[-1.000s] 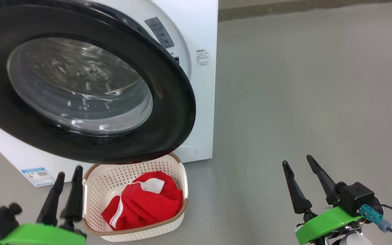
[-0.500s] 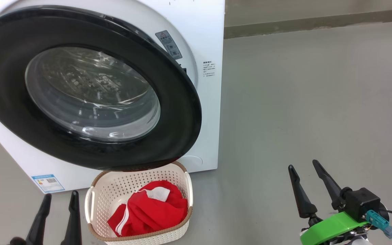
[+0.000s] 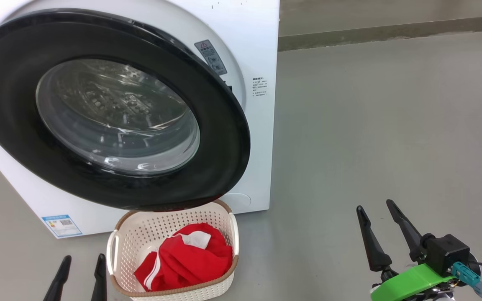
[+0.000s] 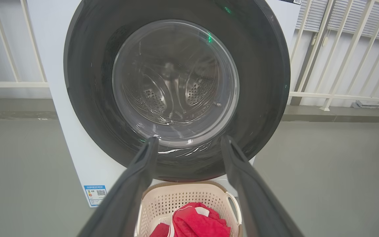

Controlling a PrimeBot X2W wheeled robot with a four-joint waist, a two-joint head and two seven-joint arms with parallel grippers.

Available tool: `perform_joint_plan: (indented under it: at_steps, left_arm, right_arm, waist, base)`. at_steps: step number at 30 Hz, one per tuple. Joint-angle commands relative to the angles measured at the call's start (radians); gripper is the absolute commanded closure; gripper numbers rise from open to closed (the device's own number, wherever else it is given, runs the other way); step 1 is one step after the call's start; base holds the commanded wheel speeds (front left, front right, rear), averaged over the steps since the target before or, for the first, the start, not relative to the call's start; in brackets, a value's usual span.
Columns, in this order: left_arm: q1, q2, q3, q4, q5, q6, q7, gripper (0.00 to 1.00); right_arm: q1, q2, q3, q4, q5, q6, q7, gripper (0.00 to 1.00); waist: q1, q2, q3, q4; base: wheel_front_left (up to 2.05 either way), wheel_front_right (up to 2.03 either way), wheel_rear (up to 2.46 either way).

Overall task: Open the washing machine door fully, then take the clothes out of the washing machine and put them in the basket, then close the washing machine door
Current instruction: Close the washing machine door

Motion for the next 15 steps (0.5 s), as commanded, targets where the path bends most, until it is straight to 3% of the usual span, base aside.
perform_joint_plan:
  at_steps: [1, 15]
  left_arm:
    - [-0.025, 0.011, 0.028, -0.018, 0.007, -0.005, -0.012, 0.0]
    - [-0.028, 0.018, 0.016, 0.004, 0.001, -0.005, -0.012, 0.0]
  right_arm:
    - [-0.016, -0.002, 0.021, -0.024, -0.007, 0.006, -0.006, 0.0]
    - [-0.014, -0.002, 0.028, -0.018, -0.001, 0.006, -0.006, 0.0]
  waist:
    - [0.0, 0.0, 0.001, 0.001]
    - [0.0, 0.0, -0.001, 0.004]
  base:
    - [0.0, 0.0, 0.0]
    - [0.0, 0.0, 0.0]
